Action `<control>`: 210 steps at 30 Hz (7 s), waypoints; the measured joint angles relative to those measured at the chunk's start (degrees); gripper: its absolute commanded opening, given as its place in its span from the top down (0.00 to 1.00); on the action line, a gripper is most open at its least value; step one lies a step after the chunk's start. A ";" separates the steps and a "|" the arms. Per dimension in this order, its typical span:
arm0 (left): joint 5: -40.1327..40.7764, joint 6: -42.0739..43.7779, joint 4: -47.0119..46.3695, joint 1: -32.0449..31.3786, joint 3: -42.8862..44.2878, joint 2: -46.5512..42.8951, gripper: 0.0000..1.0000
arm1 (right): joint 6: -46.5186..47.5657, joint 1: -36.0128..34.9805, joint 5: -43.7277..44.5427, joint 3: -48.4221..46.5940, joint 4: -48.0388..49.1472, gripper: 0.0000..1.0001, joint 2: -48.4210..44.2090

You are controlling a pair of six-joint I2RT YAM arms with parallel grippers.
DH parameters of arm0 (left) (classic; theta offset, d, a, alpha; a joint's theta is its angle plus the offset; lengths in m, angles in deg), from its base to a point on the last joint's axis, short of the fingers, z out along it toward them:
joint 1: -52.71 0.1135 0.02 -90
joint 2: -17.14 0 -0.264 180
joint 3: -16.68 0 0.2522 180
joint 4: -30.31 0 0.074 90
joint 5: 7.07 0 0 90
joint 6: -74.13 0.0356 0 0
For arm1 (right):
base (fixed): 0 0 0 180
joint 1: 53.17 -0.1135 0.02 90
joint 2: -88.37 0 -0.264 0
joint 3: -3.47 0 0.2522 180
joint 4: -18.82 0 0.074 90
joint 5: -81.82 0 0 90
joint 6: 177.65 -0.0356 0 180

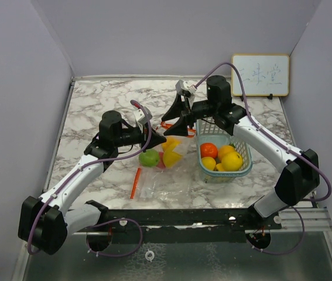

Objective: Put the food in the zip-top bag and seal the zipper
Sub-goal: Zip the zipper food storage bag, then place the zipper food storage bag at the center of the board.

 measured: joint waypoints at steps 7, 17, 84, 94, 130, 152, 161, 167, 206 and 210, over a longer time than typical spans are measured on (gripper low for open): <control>-0.17 -0.02 0.85 0.00 0.00 -0.48 1.00 | 3.19 -0.02 2.89 -0.04 -0.96 0.35 0.11; -0.24 0.00 3.02 0.00 0.39 -1.01 1.00 | 3.52 -0.02 -1.11 -3.58 -1.38 0.43 3.89; 5.75 4.46 3.63 0.11 9.40 -2.21 1.00 | 8.46 0.31 7.72 -18.93 -29.75 0.54 3.85; 7.43 4.72 6.34 0.44 9.42 -1.66 1.00 | 8.31 0.31 5.07 -19.87 -26.25 0.54 3.41; 9.16 7.17 12.17 1.11 13.38 0.42 1.00 | 6.16 0.02 5.90 -16.02 -19.78 0.98 6.75; 28.09 17.11 21.05 6.12 18.23 -5.49 1.00 | 6.43 0.59 14.91 -7.37 -20.26 0.98 4.55; 41.46 20.44 21.22 6.12 19.61 -5.81 1.00 | 6.40 0.59 20.63 -4.72 -20.85 0.98 3.61; 45.64 21.40 20.35 6.23 19.61 -5.81 1.00 | 6.38 0.61 26.14 -3.89 -22.58 0.98 3.50; 71.82 -1.01 24.04 12.44 23.37 -0.04 0.11 | -21.00 -17.25 49.55 -20.15 -36.74 0.01 15.43; 71.73 -3.65 25.49 12.44 21.94 -2.14 0.17 | -27.23 -22.05 54.80 -21.49 -41.94 0.01 20.79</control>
